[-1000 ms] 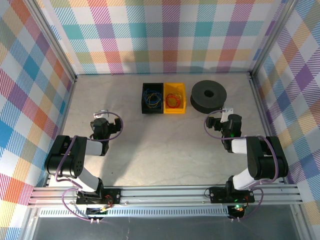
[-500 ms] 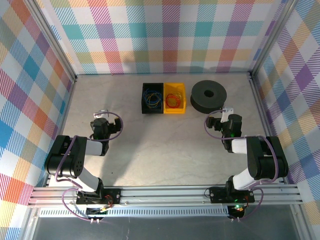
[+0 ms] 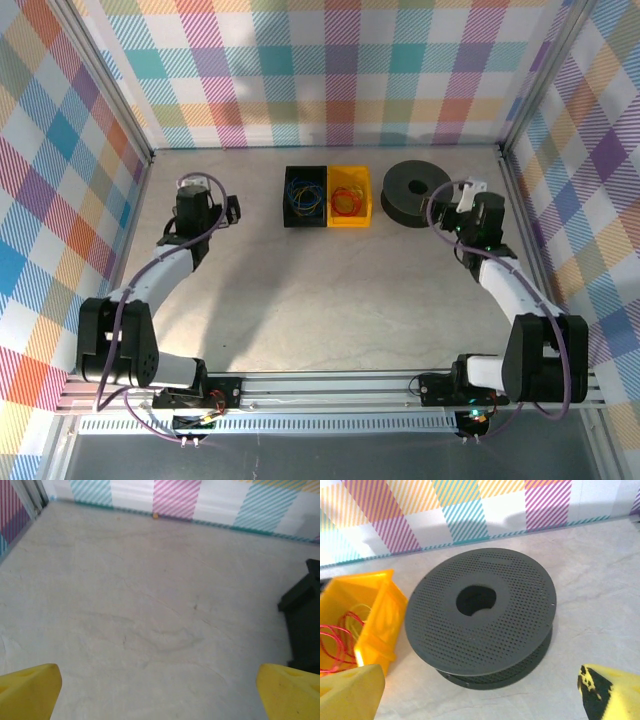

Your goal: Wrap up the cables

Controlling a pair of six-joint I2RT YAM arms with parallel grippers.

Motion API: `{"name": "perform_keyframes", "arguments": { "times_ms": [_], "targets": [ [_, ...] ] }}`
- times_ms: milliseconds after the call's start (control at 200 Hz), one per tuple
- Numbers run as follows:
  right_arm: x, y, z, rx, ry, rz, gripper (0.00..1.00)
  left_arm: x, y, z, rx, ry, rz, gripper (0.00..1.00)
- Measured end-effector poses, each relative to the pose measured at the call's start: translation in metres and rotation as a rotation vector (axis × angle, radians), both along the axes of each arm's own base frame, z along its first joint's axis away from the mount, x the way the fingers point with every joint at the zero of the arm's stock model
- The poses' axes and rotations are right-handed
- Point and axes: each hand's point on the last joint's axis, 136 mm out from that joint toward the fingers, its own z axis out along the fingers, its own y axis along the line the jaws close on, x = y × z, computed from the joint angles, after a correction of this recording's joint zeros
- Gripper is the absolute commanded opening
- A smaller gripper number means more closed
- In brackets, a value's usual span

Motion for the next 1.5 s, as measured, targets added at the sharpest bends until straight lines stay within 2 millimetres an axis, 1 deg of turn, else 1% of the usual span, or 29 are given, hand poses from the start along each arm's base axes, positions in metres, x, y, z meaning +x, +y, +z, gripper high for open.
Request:
{"name": "perform_keyframes", "arguments": {
  "times_ms": [45, 110, 150, 200, 285, 330, 370, 465, 600, 705, 800, 890, 960, 1015, 1065, 1115, 1180, 1260, 1330, 1385, 1460, 1500],
  "targets": [
    [0.004, -0.001, 0.000, 0.056, 0.029, 0.005, 0.99, -0.007, -0.002, -0.003, -0.019, 0.053, -0.001, 1.00],
    [0.010, -0.006, -0.010, 0.163, 0.083, 0.007, 0.99, -0.020, -0.009, -0.014, -0.040, 0.138, -0.011, 1.00],
    [0.014, -0.010, -0.020, 0.236, 0.123, -0.002, 0.99, -0.029, -0.013, -0.021, -0.046, 0.184, -0.021, 1.00],
    [0.019, -0.015, -0.038, 0.333, 0.183, -0.016, 0.99, -0.042, -0.022, -0.031, -0.050, 0.247, -0.040, 1.00],
    [0.027, -0.021, -0.066, 0.454, 0.272, -0.044, 0.99, -0.058, -0.033, -0.041, -0.055, 0.313, -0.071, 1.00],
    [0.033, -0.019, -0.079, 0.510, 0.314, -0.048, 1.00, -0.065, -0.037, -0.045, -0.055, 0.337, -0.081, 1.00],
    [0.039, -0.017, -0.087, 0.549, 0.338, -0.045, 0.99, -0.071, -0.040, -0.048, -0.053, 0.356, -0.088, 1.00],
    [0.055, -0.012, -0.095, 0.618, 0.350, -0.026, 0.95, -0.083, -0.044, -0.054, -0.044, 0.399, -0.099, 1.00],
    [0.073, -0.009, -0.095, 0.689, 0.334, -0.006, 0.86, -0.098, -0.049, -0.059, -0.020, 0.437, -0.119, 1.00],
    [0.085, -0.009, -0.094, 0.729, 0.317, 0.004, 0.75, -0.103, -0.050, -0.058, -0.012, 0.440, -0.123, 1.00],
    [0.094, -0.009, -0.097, 0.761, 0.314, 0.000, 0.60, -0.105, -0.049, -0.058, -0.006, 0.446, -0.121, 1.00],
    [0.097, -0.009, -0.105, 0.791, 0.329, -0.017, 0.46, -0.105, -0.049, -0.058, -0.002, 0.445, -0.120, 1.00],
    [0.097, -0.010, -0.108, 0.805, 0.337, -0.029, 0.29, -0.105, -0.049, -0.058, 0.001, 0.445, -0.118, 1.00],
    [0.097, -0.010, -0.109, 0.819, 0.343, -0.041, 0.18, -0.105, -0.048, -0.058, 0.003, 0.444, -0.116, 1.00],
    [0.098, -0.009, -0.106, 0.821, 0.335, -0.031, 0.06, -0.105, -0.048, -0.058, 0.006, 0.444, -0.115, 1.00],
    [0.098, -0.008, -0.098, 0.840, 0.323, -0.020, 0.00, -0.105, -0.048, -0.058, 0.007, 0.443, -0.113, 1.00],
    [0.096, -0.006, -0.079, 0.839, 0.288, 0.001, 0.00, -0.105, -0.048, -0.058, 0.008, 0.443, -0.113, 1.00],
    [0.087, -0.002, -0.052, 0.799, 0.241, 0.019, 0.00, -0.105, -0.048, -0.058, 0.010, 0.443, -0.116, 1.00],
    [0.073, -0.006, -0.034, 0.742, 0.213, 0.003, 0.00, -0.105, -0.048, -0.058, 0.013, 0.442, -0.114, 1.00],
    [0.060, -0.009, -0.026, 0.704, 0.213, -0.015, 0.00, -0.105, -0.048, -0.058, 0.013, 0.442, -0.114, 1.00],
    [0.036, -0.009, -0.014, 0.647, 0.221, -0.019, 0.00, -0.105, -0.048, -0.058, 0.015, 0.441, -0.114, 1.00],
    [0.022, -0.008, -0.005, 0.615, 0.220, -0.016, 0.00, -0.105, -0.048, -0.058, 0.016, 0.441, -0.114, 1.00]
  ]
}}
